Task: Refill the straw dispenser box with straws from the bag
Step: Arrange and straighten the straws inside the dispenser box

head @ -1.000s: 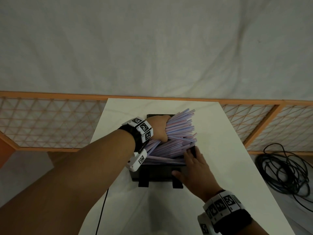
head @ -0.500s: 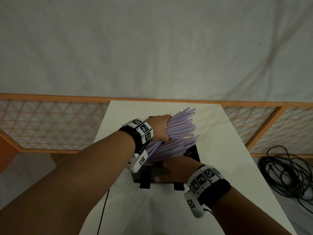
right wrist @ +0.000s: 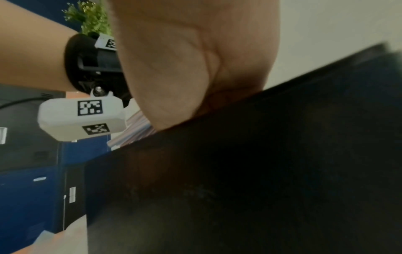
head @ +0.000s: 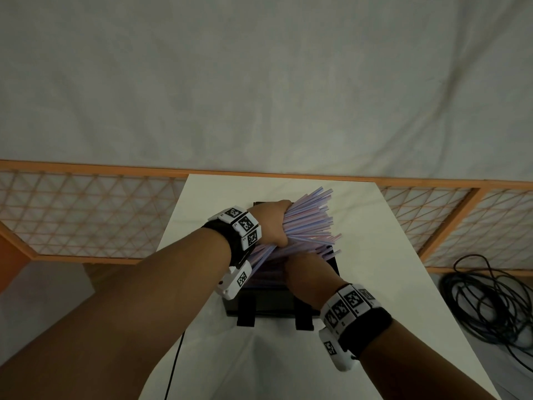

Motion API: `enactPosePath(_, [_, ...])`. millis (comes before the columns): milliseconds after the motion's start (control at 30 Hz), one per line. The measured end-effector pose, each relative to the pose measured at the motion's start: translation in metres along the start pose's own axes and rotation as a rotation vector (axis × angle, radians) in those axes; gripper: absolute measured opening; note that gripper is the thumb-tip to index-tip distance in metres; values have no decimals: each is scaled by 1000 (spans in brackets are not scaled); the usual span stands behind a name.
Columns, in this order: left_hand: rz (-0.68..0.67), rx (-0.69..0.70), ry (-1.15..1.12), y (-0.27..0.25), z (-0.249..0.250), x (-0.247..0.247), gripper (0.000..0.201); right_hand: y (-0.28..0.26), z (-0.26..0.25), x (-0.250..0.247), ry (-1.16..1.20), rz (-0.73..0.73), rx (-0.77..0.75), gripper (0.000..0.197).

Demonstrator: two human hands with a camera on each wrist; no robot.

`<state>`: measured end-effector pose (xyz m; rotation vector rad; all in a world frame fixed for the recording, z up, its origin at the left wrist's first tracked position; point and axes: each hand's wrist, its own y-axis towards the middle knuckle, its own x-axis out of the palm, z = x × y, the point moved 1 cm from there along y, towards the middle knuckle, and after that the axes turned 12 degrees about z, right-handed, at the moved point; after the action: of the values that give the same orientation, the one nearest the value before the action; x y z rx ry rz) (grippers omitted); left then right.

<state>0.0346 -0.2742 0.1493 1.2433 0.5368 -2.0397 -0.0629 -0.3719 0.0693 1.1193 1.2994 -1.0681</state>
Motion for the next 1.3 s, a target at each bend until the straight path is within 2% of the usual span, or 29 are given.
enactPosePath(133, [-10, 15, -17, 0, 0, 3, 66, 0, 11, 3, 18, -103, 163, 24])
enactPosePath(233, [-1, 19, -27, 1, -1, 3, 69, 5, 14, 6, 27, -191, 231, 32])
enactPosePath(400, [12, 4, -29, -1, -4, 1, 68, 14, 16, 8, 38, -269, 188, 33])
enactPosePath(500, [15, 3, -40, -1, -4, -1, 64, 14, 18, 0, 38, -244, 116, 28])
enactPosePath(600, [34, 0, -37, -1, -5, -3, 59, 9, 21, -12, 74, -153, 69, 33])
enactPosePath(733, [65, -7, -51, -1, -7, -7, 52, 3, 21, -26, 137, -69, 45, 48])
enactPosePath(833, [67, -6, -52, 0, -7, -8, 52, -10, 26, -30, 160, 32, 135, 49])
enactPosePath(867, [65, -5, -50, 0, -7, -8, 53, -16, 31, -29, 184, 117, 178, 40])
enactPosePath(967, [55, -13, -48, 0, -9, -8, 55, -35, 44, -18, 327, 521, 335, 12])
enactPosePath(1000, [53, -16, -48, 0, -10, -7, 55, -39, 45, -14, 352, 626, 389, 13])
enactPosePath(1033, [52, -18, -50, 0, -10, -6, 55, -42, 47, -9, 348, 680, 430, 23])
enactPosePath(1067, [53, -20, -50, 1, -10, -5, 55, -42, 48, -3, 329, 660, 466, 40])
enactPosePath(1133, [48, -24, -48, 1, -8, -3, 55, -38, 51, 6, 329, 466, 515, 68])
enactPosePath(1200, [42, -23, -46, 2, -6, -1, 54, -33, 51, 15, 314, 275, 455, 75])
enactPosePath(1233, [40, -21, -44, 2, -6, 0, 54, -32, 50, 17, 286, 229, 414, 75])
enactPosePath(1300, [39, -16, -39, 1, -6, 1, 55, -32, 45, 16, 268, 252, 403, 75])
